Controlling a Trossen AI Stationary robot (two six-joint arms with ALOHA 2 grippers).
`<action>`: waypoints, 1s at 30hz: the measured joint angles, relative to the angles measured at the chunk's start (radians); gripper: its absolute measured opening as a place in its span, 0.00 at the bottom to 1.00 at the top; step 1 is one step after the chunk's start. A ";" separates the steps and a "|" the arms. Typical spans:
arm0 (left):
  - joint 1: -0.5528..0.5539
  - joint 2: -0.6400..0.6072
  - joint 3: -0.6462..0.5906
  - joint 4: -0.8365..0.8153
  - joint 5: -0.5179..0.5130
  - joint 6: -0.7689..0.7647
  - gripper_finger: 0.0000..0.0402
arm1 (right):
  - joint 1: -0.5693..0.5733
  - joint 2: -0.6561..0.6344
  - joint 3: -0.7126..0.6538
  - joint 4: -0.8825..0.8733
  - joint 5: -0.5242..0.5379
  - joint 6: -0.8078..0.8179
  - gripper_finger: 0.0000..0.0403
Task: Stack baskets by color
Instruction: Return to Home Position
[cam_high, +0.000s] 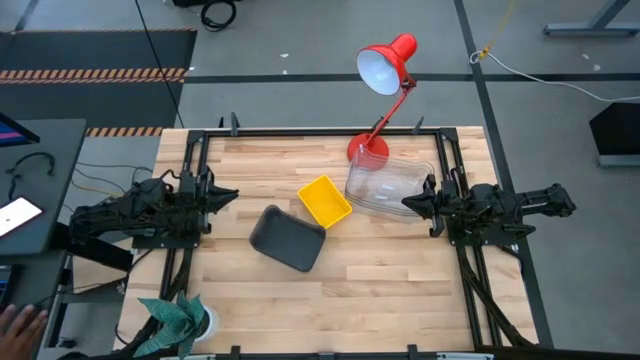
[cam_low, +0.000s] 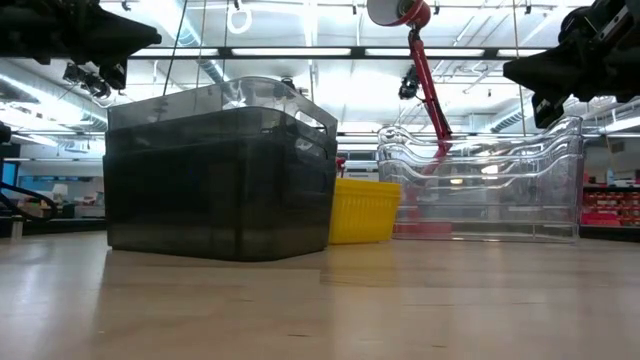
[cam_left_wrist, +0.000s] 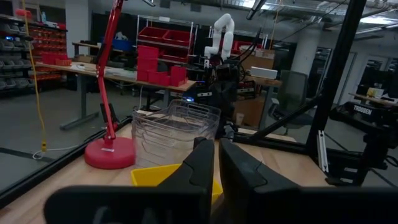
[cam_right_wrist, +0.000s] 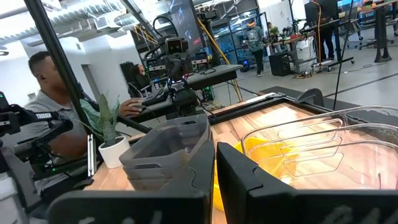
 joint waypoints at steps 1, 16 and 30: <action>0.000 0.000 0.000 0.000 0.000 0.000 0.08 | 0.000 0.000 0.000 0.000 0.000 0.000 0.06; 0.000 0.000 0.000 0.000 0.000 0.000 0.07 | 0.000 0.000 0.000 0.000 0.000 0.000 0.06; 0.000 0.000 0.000 0.000 0.000 0.000 0.08 | 0.000 0.000 0.000 0.000 0.000 0.000 0.06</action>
